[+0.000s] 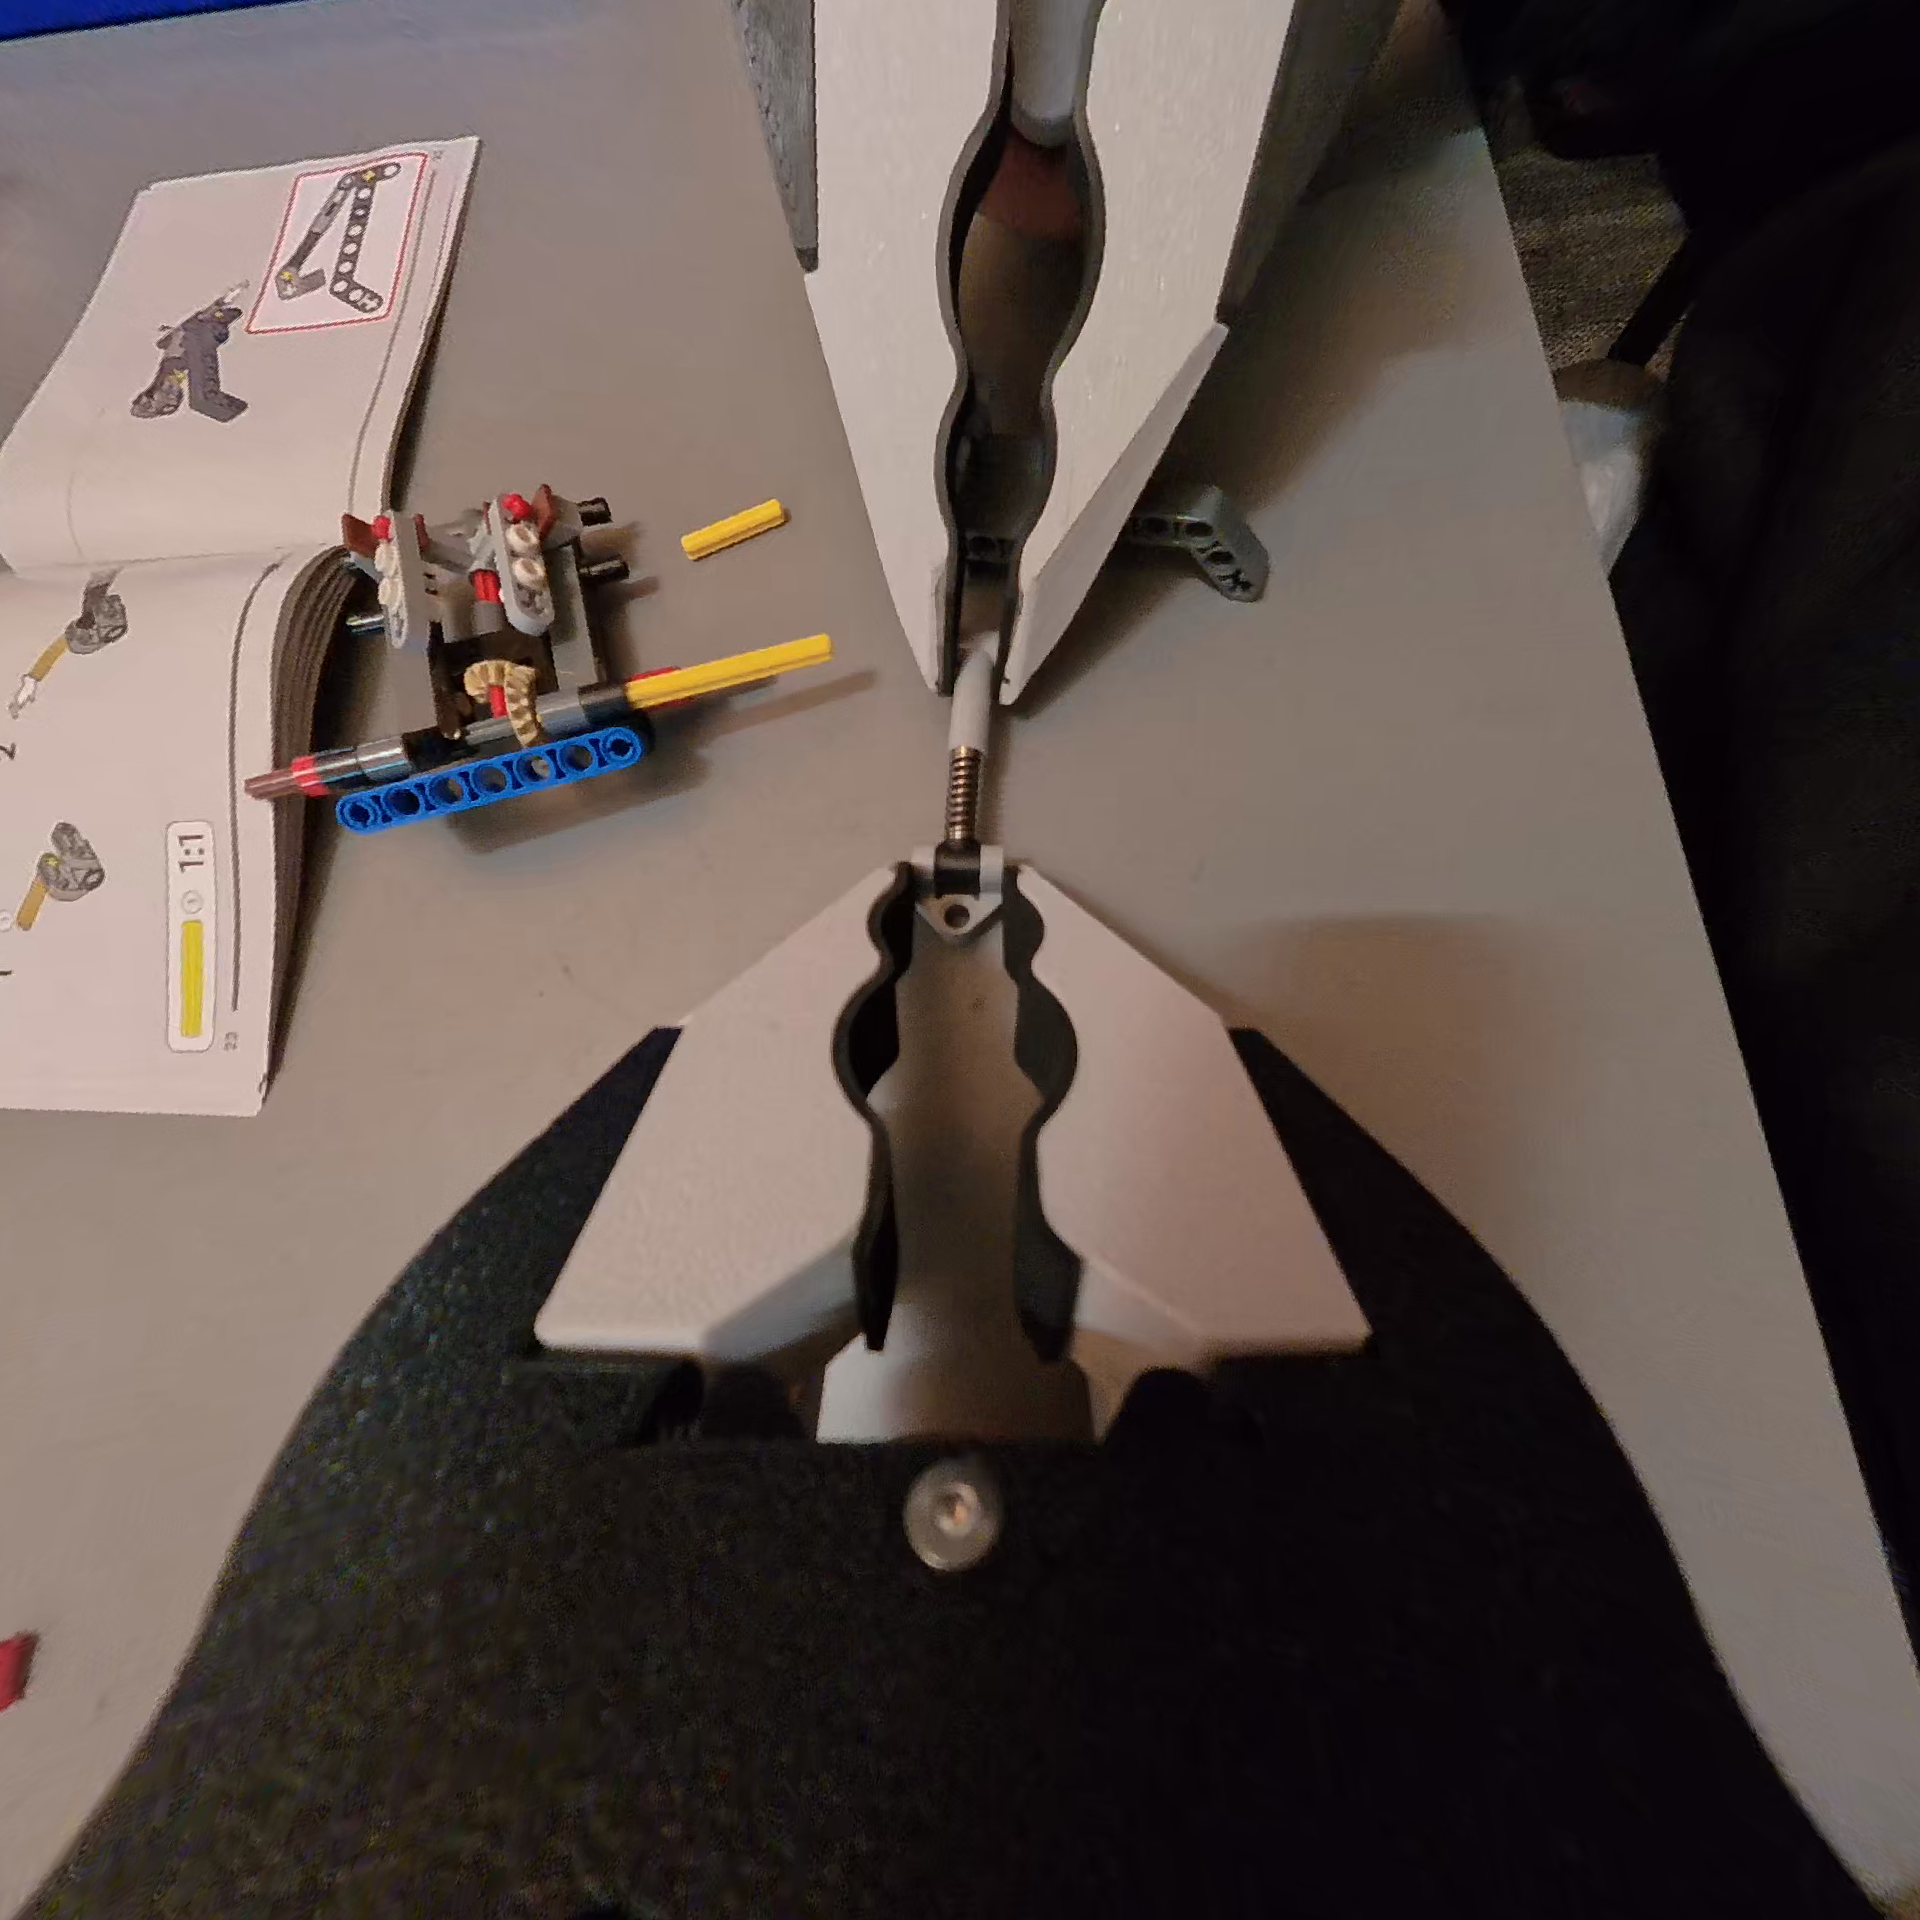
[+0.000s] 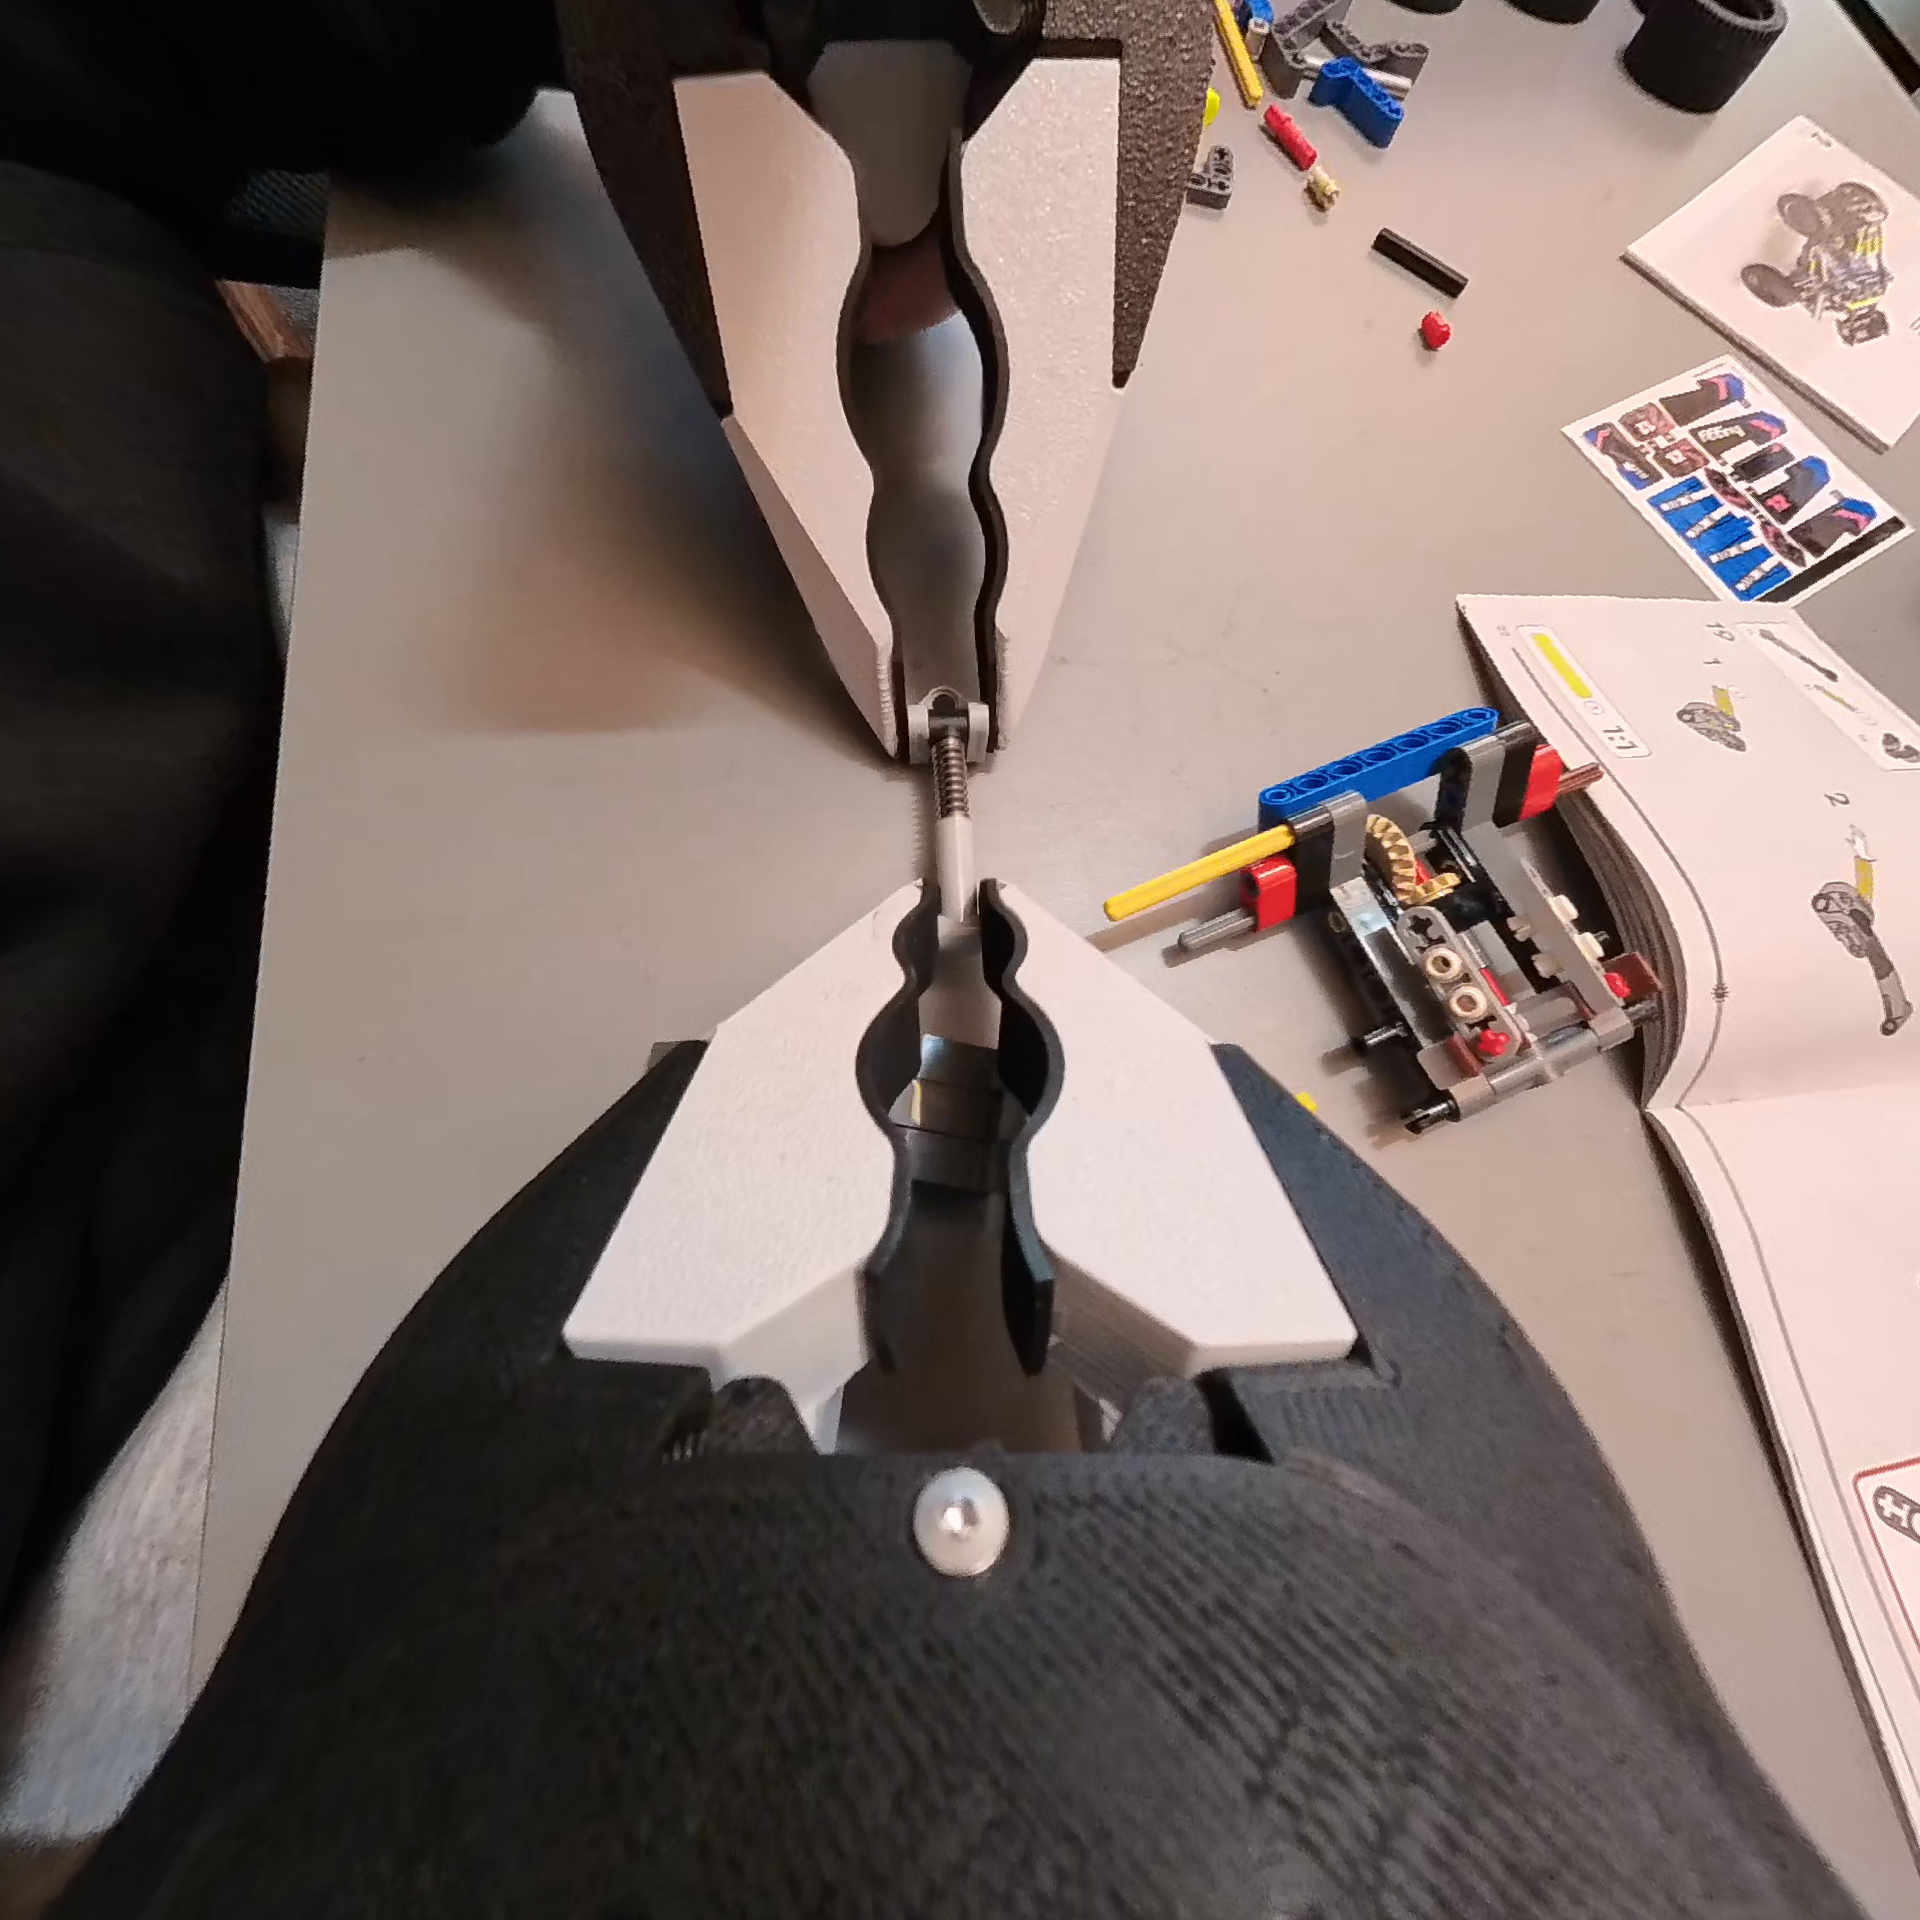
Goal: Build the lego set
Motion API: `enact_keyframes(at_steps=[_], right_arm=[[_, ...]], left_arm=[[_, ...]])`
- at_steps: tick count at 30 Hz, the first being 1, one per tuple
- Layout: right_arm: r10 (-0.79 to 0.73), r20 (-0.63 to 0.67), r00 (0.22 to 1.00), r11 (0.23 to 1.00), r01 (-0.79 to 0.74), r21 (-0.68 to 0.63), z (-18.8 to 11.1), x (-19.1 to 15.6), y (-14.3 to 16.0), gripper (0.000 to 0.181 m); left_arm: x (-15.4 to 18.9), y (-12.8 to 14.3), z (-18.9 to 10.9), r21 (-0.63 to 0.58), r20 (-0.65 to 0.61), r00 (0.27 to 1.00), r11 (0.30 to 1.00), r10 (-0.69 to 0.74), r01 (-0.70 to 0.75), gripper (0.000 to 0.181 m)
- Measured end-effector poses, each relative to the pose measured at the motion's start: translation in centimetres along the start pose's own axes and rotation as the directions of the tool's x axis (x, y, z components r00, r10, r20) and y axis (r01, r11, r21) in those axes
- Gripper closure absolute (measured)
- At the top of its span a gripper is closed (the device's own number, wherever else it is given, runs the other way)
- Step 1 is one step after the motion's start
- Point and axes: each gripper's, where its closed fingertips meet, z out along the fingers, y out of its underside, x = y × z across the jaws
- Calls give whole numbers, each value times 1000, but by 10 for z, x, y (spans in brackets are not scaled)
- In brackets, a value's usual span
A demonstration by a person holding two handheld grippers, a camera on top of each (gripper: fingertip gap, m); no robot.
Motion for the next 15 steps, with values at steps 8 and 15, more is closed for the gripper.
enact_keyframes(at_steps=[8,15], right_arm=[[-100,-108,989,995,101,4,5,10,-5,175],[-393,-295,871,912,409,-8,9,15,-19,175]], left_arm=[[-14,0,-1,-36,111,978,984,176,-173,168],[-24,-5,-3,-120,306,764,819,568,-561,167]])
